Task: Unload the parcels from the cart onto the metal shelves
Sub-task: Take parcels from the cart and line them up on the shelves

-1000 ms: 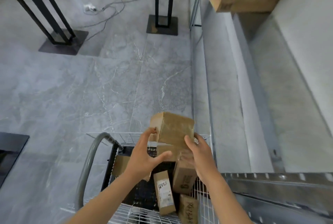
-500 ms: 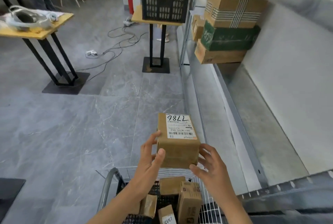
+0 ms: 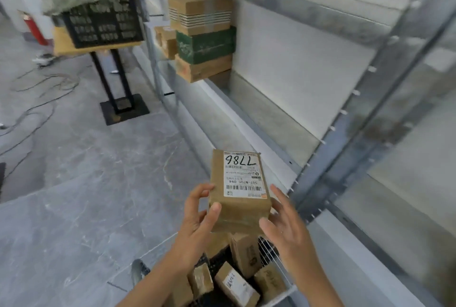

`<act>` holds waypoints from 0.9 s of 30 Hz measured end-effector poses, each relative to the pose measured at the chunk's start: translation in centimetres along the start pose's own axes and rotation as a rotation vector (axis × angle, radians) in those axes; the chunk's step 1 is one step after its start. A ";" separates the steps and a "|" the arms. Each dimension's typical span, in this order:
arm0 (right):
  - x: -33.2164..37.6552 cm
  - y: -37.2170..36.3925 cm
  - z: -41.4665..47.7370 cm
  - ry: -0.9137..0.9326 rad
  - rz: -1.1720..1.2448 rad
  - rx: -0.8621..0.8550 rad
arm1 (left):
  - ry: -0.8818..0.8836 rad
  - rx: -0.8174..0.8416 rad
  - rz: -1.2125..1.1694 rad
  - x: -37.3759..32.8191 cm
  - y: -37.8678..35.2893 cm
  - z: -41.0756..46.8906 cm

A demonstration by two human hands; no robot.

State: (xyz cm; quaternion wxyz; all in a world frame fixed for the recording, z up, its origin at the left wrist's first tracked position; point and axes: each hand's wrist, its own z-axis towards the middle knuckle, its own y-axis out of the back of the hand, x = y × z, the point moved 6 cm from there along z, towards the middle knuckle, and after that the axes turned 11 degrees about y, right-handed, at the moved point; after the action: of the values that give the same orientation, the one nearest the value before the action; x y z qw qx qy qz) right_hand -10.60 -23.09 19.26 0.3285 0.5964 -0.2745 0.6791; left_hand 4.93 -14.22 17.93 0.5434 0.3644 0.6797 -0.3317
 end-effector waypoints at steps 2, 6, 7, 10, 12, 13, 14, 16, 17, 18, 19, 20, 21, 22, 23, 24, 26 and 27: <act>0.3 1.4 -2.1 0.003 -0.040 -0.074 | 0.006 0.082 0.007 -0.3 -2.1 -0.7; 1.9 4.5 -6.5 0.021 -0.082 -0.218 | 0.014 0.271 -0.038 -0.4 -7.2 -1.8; 2.4 5.4 -7.6 0.031 -0.088 -0.268 | 0.011 0.320 -0.031 -0.4 -8.7 -2.0; 3.7 8.6 -11.0 0.040 -0.117 -0.433 | 0.024 0.454 -0.020 -0.3 -13.4 -2.9; 4.6 10.8 -12.9 0.046 -0.133 -0.533 | 0.021 0.520 -0.012 -0.6 -16.4 -3.5; 4.9 12.0 -13.9 0.048 -0.137 -0.580 | 0.021 0.552 -0.005 -0.6 -17.8 -3.9; 5.1 13.0 -14.7 0.051 -0.139 -0.620 | 0.023 0.587 0.004 -0.6 -19.2 -4.2; 5.3 15.0 -16.1 0.054 -0.163 -0.679 | 0.036 0.648 0.031 -0.1 -21.6 -4.8; 5.4 16.0 -16.8 0.055 -0.184 -0.705 | 0.034 0.672 0.047 0.1 -22.9 -5.0; 5.4 17.0 -17.4 0.052 -0.201 -0.726 | 0.031 0.687 0.060 0.3 -24.0 -5.2; 5.4 17.9 -17.9 0.049 -0.212 -0.747 | 0.031 0.697 0.070 0.4 -25.1 -5.4; 5.3 18.8 -18.4 0.046 -0.219 -0.766 | 0.027 0.701 0.079 0.4 -26.2 -5.5; 5.1 19.7 -18.8 0.042 -0.221 -0.780 | 0.023 0.706 0.080 0.5 -27.3 -5.5; 4.9 20.5 -19.2 0.037 -0.225 -0.793 | 0.025 0.711 0.079 0.6 -28.2 -5.6; 4.8 21.3 -19.5 0.033 -0.234 -0.805 | 0.037 0.716 0.075 0.9 -29.2 -5.6; 4.5 22.0 -19.7 0.028 -0.241 -0.816 | 0.053 0.718 0.068 1.2 -30.1 -5.5; 3.9 23.6 -19.9 0.010 -0.239 -0.833 | 0.078 0.701 0.070 1.9 -31.8 -5.2; 3.6 24.3 -19.9 0.001 -0.239 -0.834 | 0.087 0.686 0.075 2.3 -32.5 -4.9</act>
State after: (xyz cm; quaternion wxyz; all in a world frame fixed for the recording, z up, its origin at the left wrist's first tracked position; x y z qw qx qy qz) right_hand -42.21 -22.84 20.51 0.6179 0.4397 -0.4542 0.4676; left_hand -25.65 -26.52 18.41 0.3714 0.5644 0.5373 -0.5049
